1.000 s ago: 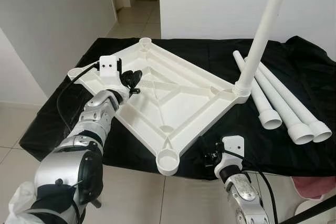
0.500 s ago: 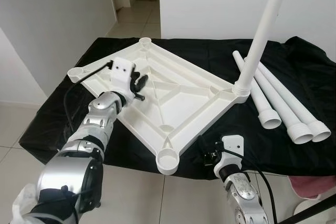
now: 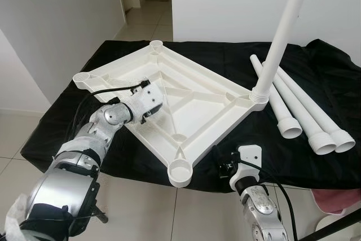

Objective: Building children table

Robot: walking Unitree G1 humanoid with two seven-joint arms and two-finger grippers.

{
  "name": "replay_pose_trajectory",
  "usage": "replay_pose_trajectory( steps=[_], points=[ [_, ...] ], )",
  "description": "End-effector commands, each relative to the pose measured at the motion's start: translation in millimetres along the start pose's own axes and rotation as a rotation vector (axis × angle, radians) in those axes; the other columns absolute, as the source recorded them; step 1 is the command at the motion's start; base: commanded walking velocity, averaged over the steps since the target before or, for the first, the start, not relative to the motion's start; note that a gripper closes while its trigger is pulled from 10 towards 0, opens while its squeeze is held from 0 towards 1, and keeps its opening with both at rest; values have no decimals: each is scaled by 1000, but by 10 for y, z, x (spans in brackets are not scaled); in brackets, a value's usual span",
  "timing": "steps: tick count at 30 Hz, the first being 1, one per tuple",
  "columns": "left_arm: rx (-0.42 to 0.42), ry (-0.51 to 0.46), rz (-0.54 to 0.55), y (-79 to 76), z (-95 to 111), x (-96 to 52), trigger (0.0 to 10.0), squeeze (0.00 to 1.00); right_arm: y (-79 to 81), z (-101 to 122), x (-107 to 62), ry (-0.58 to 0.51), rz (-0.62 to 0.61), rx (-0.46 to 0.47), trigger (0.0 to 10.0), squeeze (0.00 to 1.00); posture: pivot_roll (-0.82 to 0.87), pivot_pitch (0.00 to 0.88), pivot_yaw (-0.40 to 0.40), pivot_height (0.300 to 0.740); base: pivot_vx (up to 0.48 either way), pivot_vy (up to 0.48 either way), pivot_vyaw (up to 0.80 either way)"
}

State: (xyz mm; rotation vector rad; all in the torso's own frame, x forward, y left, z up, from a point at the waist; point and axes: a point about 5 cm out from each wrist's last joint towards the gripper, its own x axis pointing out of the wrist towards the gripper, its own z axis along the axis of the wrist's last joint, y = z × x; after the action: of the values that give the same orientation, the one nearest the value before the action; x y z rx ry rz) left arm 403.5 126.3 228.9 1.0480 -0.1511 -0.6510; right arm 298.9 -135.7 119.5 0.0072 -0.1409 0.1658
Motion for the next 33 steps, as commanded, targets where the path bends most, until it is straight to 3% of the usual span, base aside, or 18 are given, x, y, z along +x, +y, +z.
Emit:
replay_pose_trajectory(
  steps=[1,5,6,14,22,33],
  points=[
    [96,-4,415,165,-15,-60,10000,0,30,-23,26,11,3,19,10000,0,-23,140,73,740,0,0,0],
    [184,-2,416,185,-7,-71,10000,0,29,-24,27,11,2,20,10000,0,-22,141,74,740,0,0,0],
    [240,2,415,194,2,-72,10000,0,29,-25,25,11,2,20,10000,0,-22,142,75,740,0,0,0],
    [287,-1,426,216,15,-78,10000,0,31,-31,17,13,0,22,10000,0,-23,144,76,740,0,0,0],
    [420,-9,467,272,56,-100,10000,0,32,-34,11,14,-1,22,10000,0,-21,147,73,740,0,0,0],
    [482,-23,521,359,91,-143,10000,0,42,-37,15,14,-1,25,10000,0,-19,146,76,740,0,0,0]
  ],
)
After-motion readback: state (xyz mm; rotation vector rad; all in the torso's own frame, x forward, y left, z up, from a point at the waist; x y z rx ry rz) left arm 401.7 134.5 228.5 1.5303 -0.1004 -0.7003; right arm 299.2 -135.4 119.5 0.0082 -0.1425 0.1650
